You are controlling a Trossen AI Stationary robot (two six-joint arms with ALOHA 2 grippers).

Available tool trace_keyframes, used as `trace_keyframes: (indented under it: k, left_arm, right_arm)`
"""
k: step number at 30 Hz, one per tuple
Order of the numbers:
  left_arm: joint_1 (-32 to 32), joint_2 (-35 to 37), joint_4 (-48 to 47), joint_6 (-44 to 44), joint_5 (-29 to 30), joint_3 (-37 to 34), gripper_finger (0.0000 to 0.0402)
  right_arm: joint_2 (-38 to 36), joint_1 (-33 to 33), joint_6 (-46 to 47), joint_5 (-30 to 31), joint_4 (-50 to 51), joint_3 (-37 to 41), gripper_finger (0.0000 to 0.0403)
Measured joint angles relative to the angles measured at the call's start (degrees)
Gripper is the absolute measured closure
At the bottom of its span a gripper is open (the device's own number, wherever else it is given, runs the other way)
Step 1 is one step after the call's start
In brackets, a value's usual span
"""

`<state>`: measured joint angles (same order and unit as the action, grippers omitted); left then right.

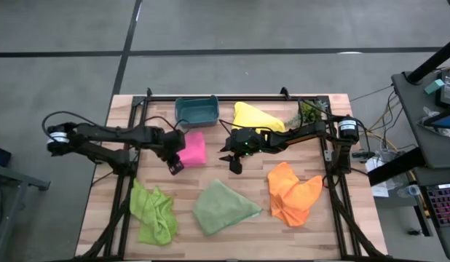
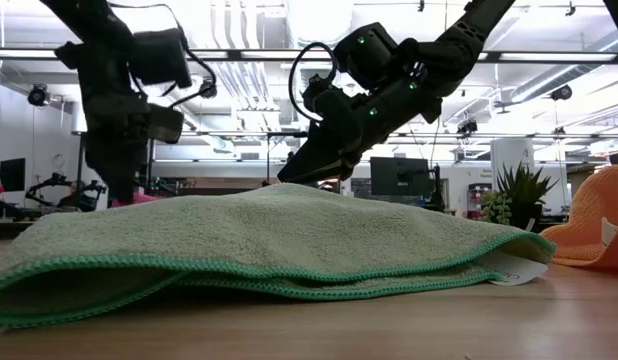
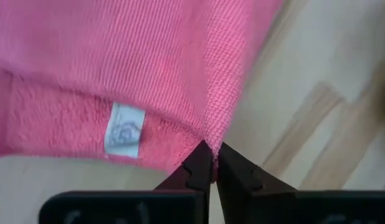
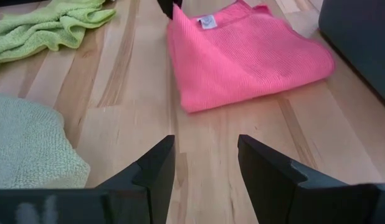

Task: Fold microfiber towels
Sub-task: Fold the pink microfiber towel

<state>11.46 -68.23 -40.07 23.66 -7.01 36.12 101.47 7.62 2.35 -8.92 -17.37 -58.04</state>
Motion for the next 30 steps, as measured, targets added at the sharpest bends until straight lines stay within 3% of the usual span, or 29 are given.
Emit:
trace_keyframes:
  k: [4, 9, 16, 30]
  left_arm:
    - [0.0, -1.9, 0.1, 0.0, -1.9, -0.1, 0.0371]
    - [0.0, -2.4, -0.2, 0.0, -4.1, 0.0, 0.0307]
    - [0.0, 0.0, -7.7, -1.9, -5.1, 2.4, 0.0234]
    - [2.9, 5.5, -3.2, -0.3, -3.5, 3.9, 0.0224]
  right_arm:
    - [0.0, 0.0, 0.0, 0.0, 0.0, 0.0, 0.0239]
    - [0.0, 0.0, 0.0, 0.0, 0.1, 0.0, 0.0239]
    - [0.0, 0.0, 0.0, 0.0, 0.4, 0.0, 0.0239]
    - [0.0, 0.0, -1.1, 0.0, 1.0, 0.2, 0.0239]
